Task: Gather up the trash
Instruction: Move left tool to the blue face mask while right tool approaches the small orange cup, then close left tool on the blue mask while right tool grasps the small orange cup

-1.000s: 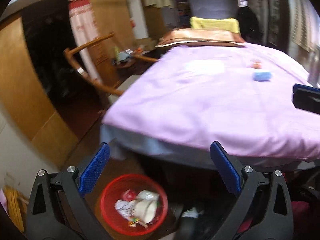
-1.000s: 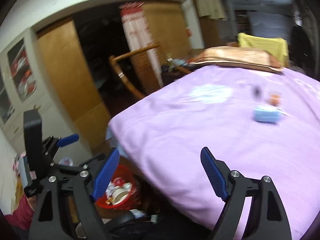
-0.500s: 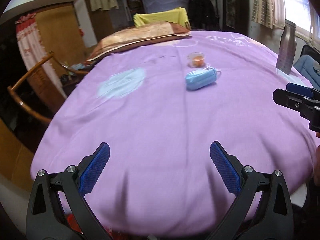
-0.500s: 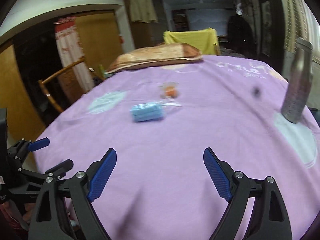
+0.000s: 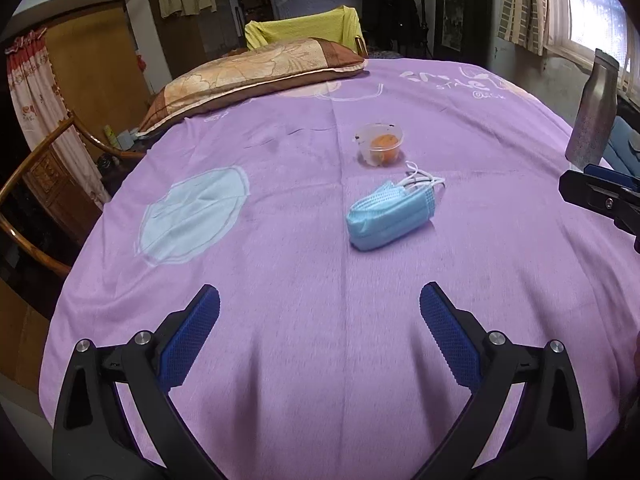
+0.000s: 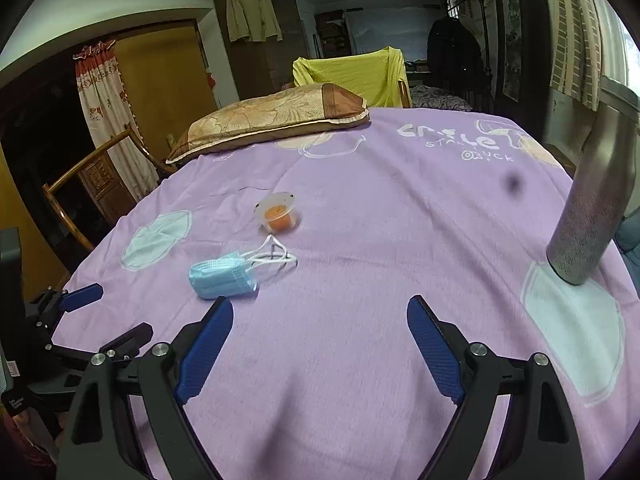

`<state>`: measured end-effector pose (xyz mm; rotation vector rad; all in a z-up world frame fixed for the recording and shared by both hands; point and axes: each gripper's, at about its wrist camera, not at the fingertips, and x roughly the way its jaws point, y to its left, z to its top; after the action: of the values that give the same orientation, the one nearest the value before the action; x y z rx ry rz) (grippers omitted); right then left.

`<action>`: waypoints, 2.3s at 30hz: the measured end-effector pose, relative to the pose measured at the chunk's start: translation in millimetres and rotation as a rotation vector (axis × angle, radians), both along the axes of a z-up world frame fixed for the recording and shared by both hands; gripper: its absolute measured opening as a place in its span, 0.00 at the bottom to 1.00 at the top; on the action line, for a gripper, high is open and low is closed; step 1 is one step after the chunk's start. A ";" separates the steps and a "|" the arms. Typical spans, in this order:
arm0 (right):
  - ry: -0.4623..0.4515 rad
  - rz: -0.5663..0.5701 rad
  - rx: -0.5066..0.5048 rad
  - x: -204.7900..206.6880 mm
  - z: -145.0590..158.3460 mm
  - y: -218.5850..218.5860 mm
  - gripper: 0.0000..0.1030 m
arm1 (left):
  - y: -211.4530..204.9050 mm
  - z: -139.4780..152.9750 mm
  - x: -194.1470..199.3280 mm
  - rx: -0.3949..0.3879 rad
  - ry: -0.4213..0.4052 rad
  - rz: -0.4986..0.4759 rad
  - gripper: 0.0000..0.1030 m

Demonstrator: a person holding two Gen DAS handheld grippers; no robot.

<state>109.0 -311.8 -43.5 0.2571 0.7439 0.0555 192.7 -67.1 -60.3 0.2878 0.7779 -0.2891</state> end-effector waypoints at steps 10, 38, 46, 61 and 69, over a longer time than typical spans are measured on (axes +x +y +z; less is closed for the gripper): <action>0.015 -0.041 -0.002 24.5 -12.6 -15.5 0.89 | -27.8 -8.0 36.1 -0.006 0.046 -0.036 0.94; 0.067 -0.089 0.029 37.8 -31.5 -33.0 0.91 | -13.9 -11.1 90.1 -0.197 0.100 0.003 0.36; 0.140 0.059 -0.008 105.0 -22.0 14.3 0.91 | 8.0 -16.4 80.7 -0.195 0.127 -0.011 0.49; 0.201 0.111 -0.175 206.4 -53.3 77.8 0.63 | 19.5 -30.8 93.7 -0.235 0.231 0.007 0.41; 0.161 0.096 -0.130 182.7 -35.5 66.0 0.51 | 21.7 -20.4 87.9 -0.260 0.174 -0.011 0.25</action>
<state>291.8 -245.8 -79.1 0.1020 0.9161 0.0779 280.6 -45.4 -80.7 0.0219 0.8994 -0.4253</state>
